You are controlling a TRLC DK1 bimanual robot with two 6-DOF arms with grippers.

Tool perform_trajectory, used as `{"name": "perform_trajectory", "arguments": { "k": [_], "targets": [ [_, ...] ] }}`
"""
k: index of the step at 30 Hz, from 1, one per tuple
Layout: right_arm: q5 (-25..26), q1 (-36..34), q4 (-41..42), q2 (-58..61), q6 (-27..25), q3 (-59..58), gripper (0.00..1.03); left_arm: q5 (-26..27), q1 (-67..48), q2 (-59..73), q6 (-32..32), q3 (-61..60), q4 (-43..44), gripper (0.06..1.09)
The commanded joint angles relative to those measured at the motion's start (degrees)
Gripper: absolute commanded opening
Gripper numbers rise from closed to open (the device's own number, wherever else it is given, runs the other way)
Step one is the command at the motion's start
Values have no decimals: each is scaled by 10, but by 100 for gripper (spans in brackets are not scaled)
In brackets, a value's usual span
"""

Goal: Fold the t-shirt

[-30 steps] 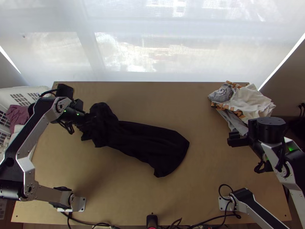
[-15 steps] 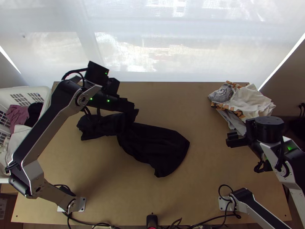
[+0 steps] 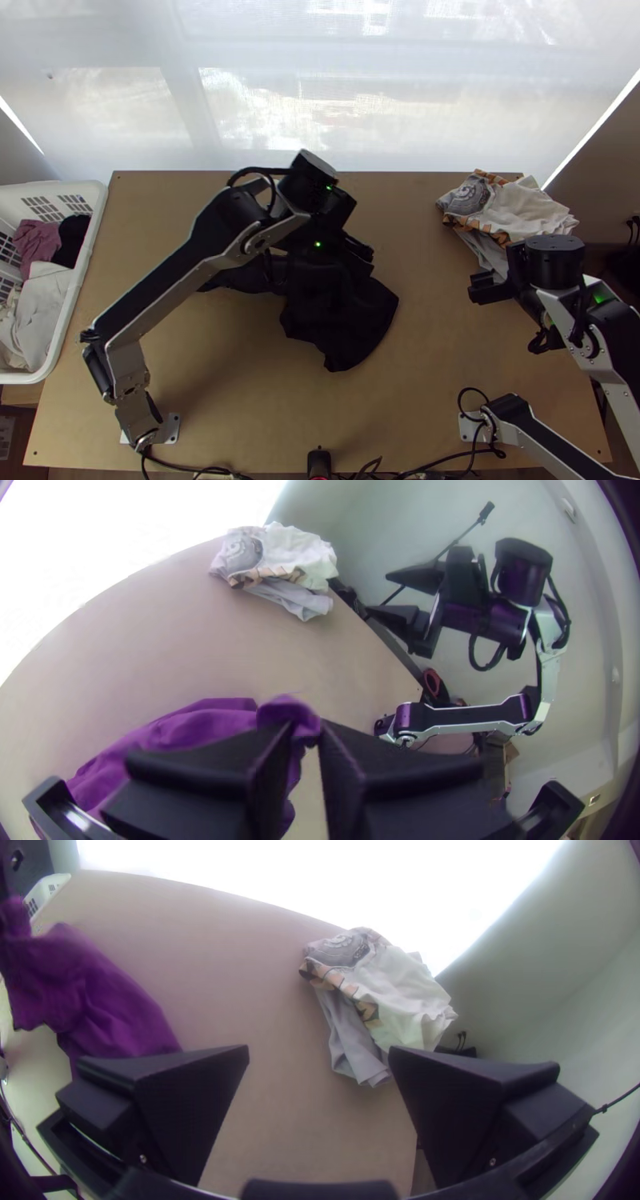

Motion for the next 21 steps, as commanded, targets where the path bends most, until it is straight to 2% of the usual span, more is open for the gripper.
{"name": "perform_trajectory", "arguments": {
  "k": [1, 3, 9, 13, 15, 18, 21],
  "targets": [
    [2, -1, 2, 4, -2, 1, 98, -14, -34, 54, 25, -15, -15, 94],
    [2, -1, 4, 6, -2, 1, 98, -19, -21, 62, 31, -15, -40, 103],
    [1, 3, 11, 18, -8, 5, 98, -20, 34, 30, 30, -21, -63, 103],
    [-3, 32, 9, 27, -14, 16, 98, -26, 88, -10, 30, -37, -91, 103],
    [-17, 58, -7, 38, -22, 24, 98, -26, 119, -37, 30, -64, -97, 103],
    [-69, 94, -18, 54, -22, 26, 98, -26, 167, -82, 30, -112, -98, 103],
    [-78, 128, -19, 79, -22, 24, 97, -26, 215, -121, 30, -166, -98, 103]
  ]
}}
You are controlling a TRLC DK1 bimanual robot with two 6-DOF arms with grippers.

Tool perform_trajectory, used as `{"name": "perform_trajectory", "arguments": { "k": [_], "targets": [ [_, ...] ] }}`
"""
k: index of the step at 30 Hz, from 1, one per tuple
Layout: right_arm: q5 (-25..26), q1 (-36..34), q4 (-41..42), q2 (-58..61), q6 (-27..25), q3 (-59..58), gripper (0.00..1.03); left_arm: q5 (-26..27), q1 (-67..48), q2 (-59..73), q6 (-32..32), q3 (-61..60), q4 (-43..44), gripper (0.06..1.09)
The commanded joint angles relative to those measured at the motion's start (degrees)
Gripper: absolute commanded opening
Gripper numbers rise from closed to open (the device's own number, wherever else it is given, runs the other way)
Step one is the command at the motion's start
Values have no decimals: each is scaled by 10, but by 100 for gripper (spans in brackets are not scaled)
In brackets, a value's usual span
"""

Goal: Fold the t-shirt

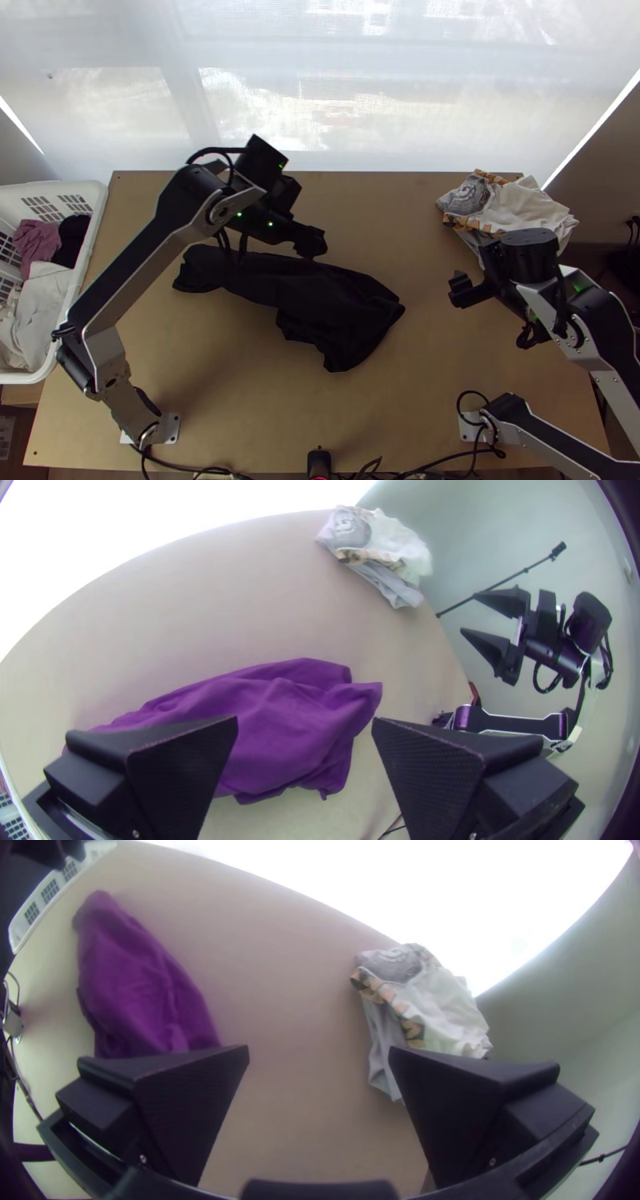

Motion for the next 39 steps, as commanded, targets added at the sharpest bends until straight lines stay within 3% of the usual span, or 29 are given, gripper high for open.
{"name": "perform_trajectory", "arguments": {
  "k": [1, 10, 20, 34, 36, 39],
  "targets": [
    [-43, 74, -13, 48, -5, 1, 97, -2, 109, -87, 0, -105, -11, 103],
    [-133, 108, 18, 138, 18, -32, 96, -8, 209, -165, 7, -252, -1, 103],
    [-247, 110, 72, 198, 51, -91, 93, -30, 227, -187, 11, -303, 11, 103],
    [-260, 108, 105, 228, 54, -132, 92, -53, 220, -187, 22, -318, 17, 103],
    [-260, 106, 110, 237, 50, -127, 86, -53, 220, -189, 23, -319, 17, 103],
    [-260, 91, 117, 248, 47, -121, 85, -54, 220, -194, 26, -324, 17, 103]
  ]
}}
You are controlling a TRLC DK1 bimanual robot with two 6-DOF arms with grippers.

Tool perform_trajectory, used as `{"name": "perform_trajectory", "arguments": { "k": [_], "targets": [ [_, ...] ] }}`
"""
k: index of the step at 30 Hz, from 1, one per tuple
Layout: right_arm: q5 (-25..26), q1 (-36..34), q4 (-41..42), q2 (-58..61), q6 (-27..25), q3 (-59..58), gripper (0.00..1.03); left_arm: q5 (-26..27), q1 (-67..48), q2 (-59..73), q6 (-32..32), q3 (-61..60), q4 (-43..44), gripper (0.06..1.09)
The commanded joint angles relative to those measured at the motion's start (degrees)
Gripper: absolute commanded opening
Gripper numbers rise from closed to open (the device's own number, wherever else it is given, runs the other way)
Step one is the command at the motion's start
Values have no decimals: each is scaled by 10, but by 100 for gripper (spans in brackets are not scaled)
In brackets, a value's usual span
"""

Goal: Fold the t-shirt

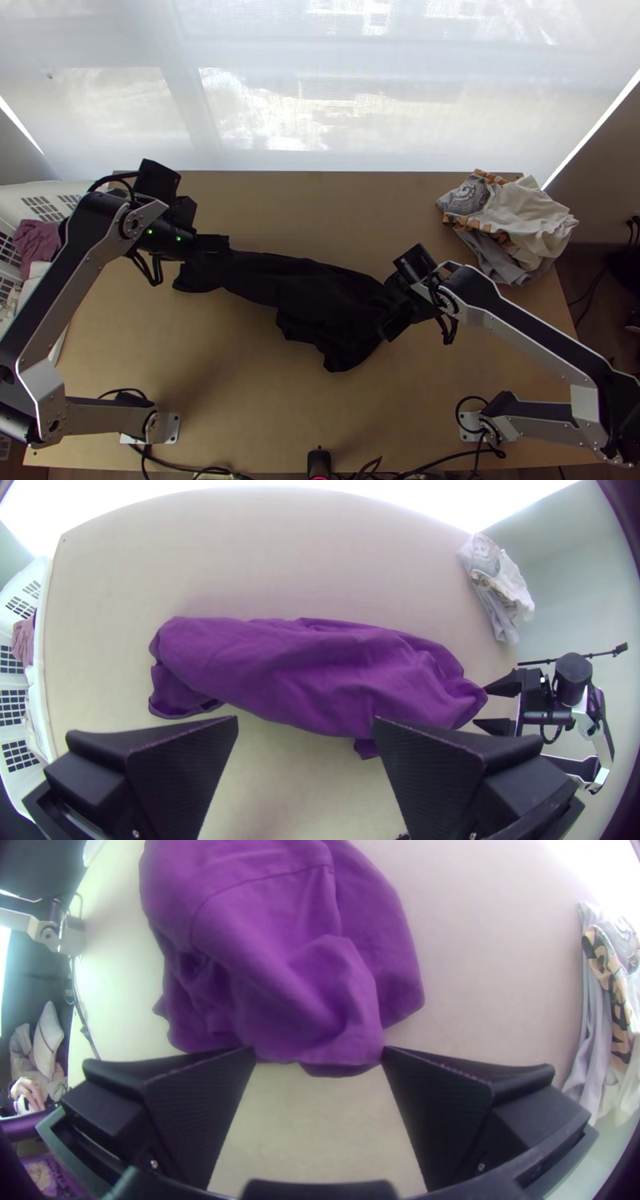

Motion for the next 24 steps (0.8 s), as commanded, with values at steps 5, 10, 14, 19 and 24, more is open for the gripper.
{"name": "perform_trajectory", "arguments": {
  "k": [5, 10, 14, 19, 24],
  "targets": [
    [-3, -39, 29, 45, -23, 10, 60, -4, 0, -16, 7, -21, 1, 103],
    [-29, -48, 41, 46, -23, 28, 2, -4, -2, -24, 8, -29, 1, 103],
    [-30, -52, 38, 30, -23, 65, 3, -4, -7, -33, 8, -45, 2, 103],
    [-29, -63, 5, 19, -37, 177, 3, -4, -11, -46, 8, -56, 5, 103],
    [-24, -65, -43, 33, -34, 332, 3, -4, -13, -57, 7, -66, 6, 103]
  ]
}}
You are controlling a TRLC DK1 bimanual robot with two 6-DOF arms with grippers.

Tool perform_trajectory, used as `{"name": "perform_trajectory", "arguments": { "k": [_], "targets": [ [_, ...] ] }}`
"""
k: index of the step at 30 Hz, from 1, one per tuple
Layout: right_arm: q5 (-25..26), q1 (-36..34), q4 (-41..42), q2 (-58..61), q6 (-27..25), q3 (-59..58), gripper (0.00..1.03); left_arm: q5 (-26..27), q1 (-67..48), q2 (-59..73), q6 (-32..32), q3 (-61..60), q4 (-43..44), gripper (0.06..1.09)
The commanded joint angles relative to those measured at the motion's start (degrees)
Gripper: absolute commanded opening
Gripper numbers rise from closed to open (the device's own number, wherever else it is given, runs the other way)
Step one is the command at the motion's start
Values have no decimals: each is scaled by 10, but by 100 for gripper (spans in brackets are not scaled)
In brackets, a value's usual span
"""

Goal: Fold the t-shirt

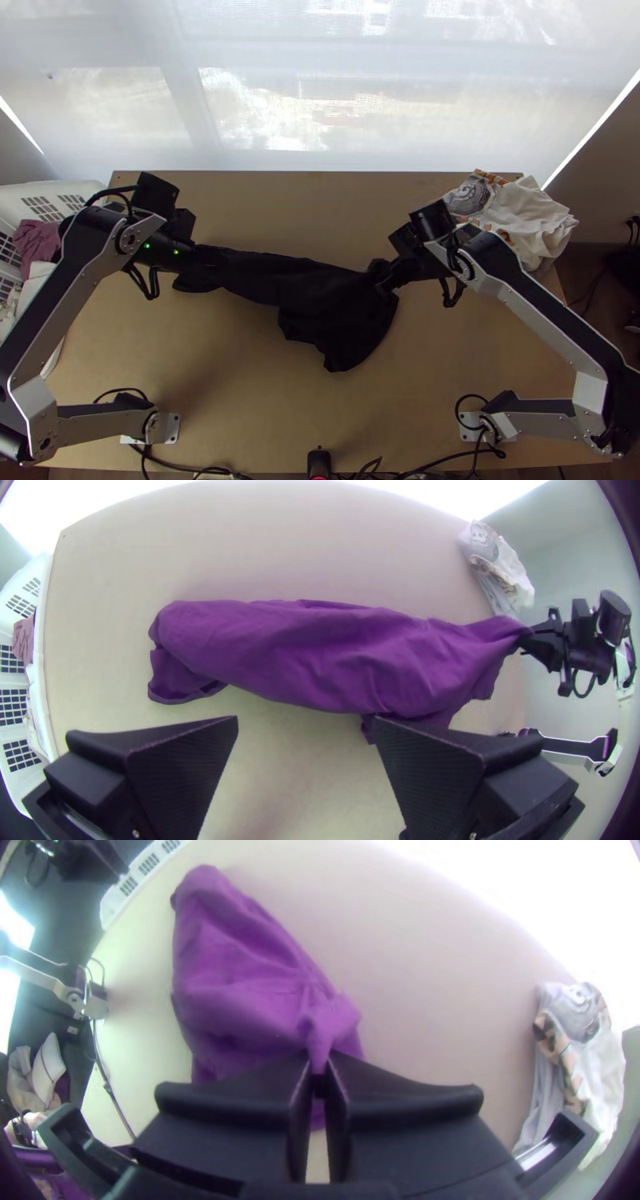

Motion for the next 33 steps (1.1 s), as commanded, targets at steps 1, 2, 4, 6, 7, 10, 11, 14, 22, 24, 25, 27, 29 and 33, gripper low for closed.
{"name": "perform_trajectory", "arguments": {
  "k": [1, 2, 4, 6, 7, 10, 11, 14, 22, 24, 25, 27, 29, 33],
  "targets": [
    [7, -7, -57, 12, -2, 197, 3, 0, -5, -17, -1, -16, 2, 103],
    [12, -6, -66, 17, -3, 231, 3, 1, -6, -19, -1, -18, 3, 103],
    [21, 0, -87, 31, -4, 300, 3, 1, -6, -24, -1, -20, 3, 103],
    [27, 3, -116, 53, -4, 376, 3, 1, -7, -26, -1, -22, 3, 103],
    [28, 3, -130, 63, -4, 413, 3, 1, -8, -28, -2, -22, 3, 103],
    [34, 4, -173, 98, -4, 524, 3, 1, -9, -34, -4, -23, 3, 103],
    [36, 4, -185, 110, -4, 559, 3, 1, -10, -37, -4, -24, 3, 103],
    [59, 12, -189, 117, -10, 606, 3, 1, -12, -44, -5, -30, 3, 103],
    [138, 32, -127, 85, -30, 605, 3, 1, -16, -67, -5, -73, 9, 103],
    [147, 32, -126, 83, -37, 598, 3, 0, -39, -69, -2, -91, 14, 103],
    [150, 31, -125, 82, -41, 589, 3, 0, -58, -69, 0, -101, 20, 103],
    [158, 25, -119, 77, -48, 566, 3, -7, -110, -70, 6, -122, 32, 103],
    [158, 14, -112, 75, -51, 553, 3, -26, -161, -67, 14, -136, 53, 103],
    [158, 1, -99, 78, -56, 535, 3, -49, -244, -28, 26, -135, 90, 103]
  ]
}}
